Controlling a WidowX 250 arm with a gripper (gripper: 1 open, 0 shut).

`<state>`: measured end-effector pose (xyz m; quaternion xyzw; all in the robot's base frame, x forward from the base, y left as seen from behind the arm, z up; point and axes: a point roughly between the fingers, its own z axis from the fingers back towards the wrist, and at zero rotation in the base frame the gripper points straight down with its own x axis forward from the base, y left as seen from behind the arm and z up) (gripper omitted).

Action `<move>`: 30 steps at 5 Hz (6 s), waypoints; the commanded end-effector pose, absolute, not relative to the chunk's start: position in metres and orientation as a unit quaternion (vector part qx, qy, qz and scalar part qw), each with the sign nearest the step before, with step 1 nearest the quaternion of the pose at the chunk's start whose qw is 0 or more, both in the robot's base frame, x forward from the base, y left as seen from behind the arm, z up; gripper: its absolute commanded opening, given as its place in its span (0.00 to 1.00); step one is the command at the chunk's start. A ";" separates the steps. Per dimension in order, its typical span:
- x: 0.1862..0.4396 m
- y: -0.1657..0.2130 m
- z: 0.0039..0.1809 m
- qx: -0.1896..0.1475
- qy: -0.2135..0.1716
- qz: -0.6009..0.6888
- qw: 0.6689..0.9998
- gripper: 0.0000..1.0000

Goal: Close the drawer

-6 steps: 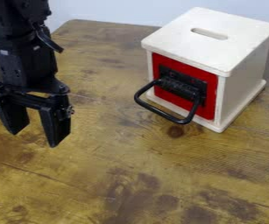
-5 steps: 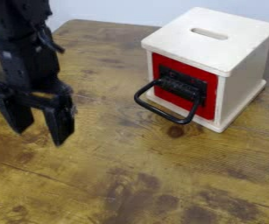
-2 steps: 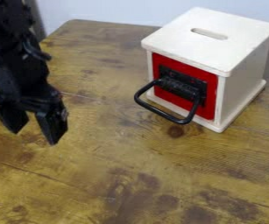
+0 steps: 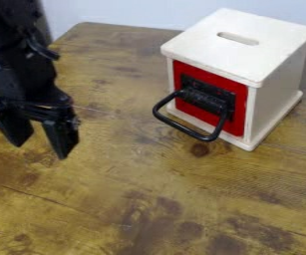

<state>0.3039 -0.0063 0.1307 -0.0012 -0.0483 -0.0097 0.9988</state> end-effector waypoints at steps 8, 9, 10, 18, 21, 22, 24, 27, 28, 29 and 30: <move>0.306 -0.009 0.158 0.001 -0.087 -0.008 0.996 1.00; 0.306 -0.012 0.152 0.001 -0.083 -0.017 0.996 1.00; 0.306 -0.009 0.144 0.001 -0.074 -0.020 0.997 1.00; 0.348 -0.089 0.152 -0.010 -0.079 -0.144 0.986 1.00; 0.325 -0.105 0.162 -0.012 -0.086 -0.175 0.981 1.00; 0.324 -0.099 0.163 -0.010 -0.089 -0.168 0.982 1.00; 0.331 -0.082 0.157 -0.011 -0.090 -0.147 0.985 1.00; 0.335 -0.081 0.163 -0.007 -0.092 -0.139 0.986 1.00; 0.335 -0.088 0.163 -0.008 -0.092 -0.148 0.985 1.00; 0.332 -0.095 0.163 -0.010 -0.092 -0.154 0.984 1.00; 0.330 -0.099 0.162 -0.011 -0.092 -0.157 0.983 1.00</move>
